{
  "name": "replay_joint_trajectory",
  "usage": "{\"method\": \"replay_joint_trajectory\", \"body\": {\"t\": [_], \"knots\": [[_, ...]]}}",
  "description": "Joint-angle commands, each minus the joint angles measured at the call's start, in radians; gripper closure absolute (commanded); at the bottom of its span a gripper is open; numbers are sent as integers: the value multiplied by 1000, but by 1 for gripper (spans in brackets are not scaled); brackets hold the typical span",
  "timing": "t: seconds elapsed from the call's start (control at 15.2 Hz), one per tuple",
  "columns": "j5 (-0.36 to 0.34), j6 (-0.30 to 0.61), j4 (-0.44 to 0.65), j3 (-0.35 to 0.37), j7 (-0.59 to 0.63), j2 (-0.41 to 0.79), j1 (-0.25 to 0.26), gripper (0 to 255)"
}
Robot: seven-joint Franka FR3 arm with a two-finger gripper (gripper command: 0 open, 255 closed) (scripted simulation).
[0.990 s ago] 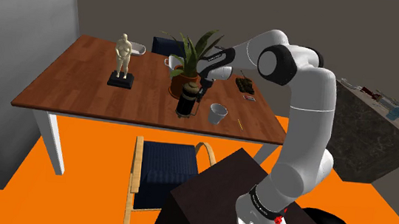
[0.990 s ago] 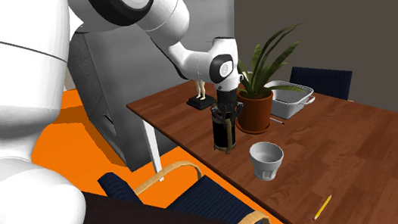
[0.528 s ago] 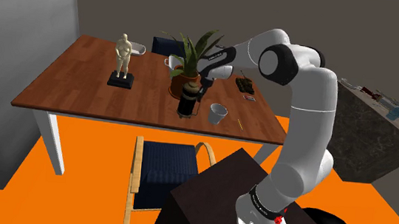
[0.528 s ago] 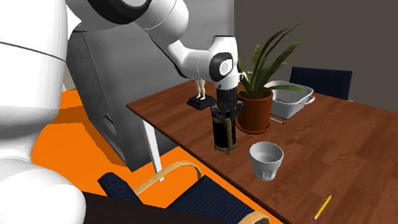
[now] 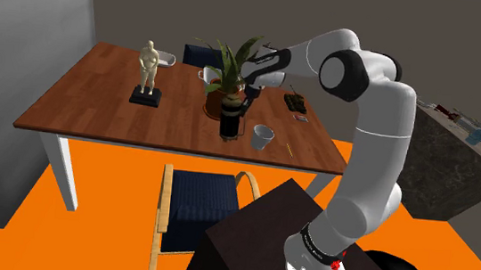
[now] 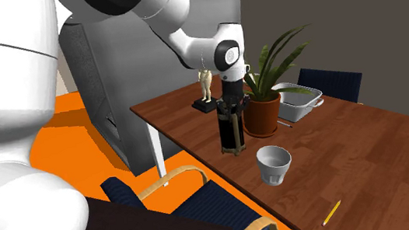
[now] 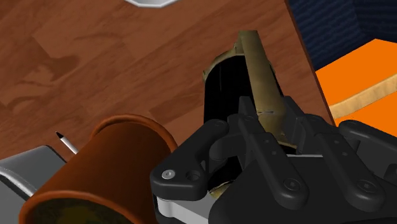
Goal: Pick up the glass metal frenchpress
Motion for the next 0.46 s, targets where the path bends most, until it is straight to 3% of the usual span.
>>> {"method": "replay_joint_trajectory", "body": {"t": [0.0, 0.4], "knots": [[-4, -22, 10, -3, 3, -15, 1, 255], [-13, -65, 22, -7, 8, -47, 5, 255]]}}
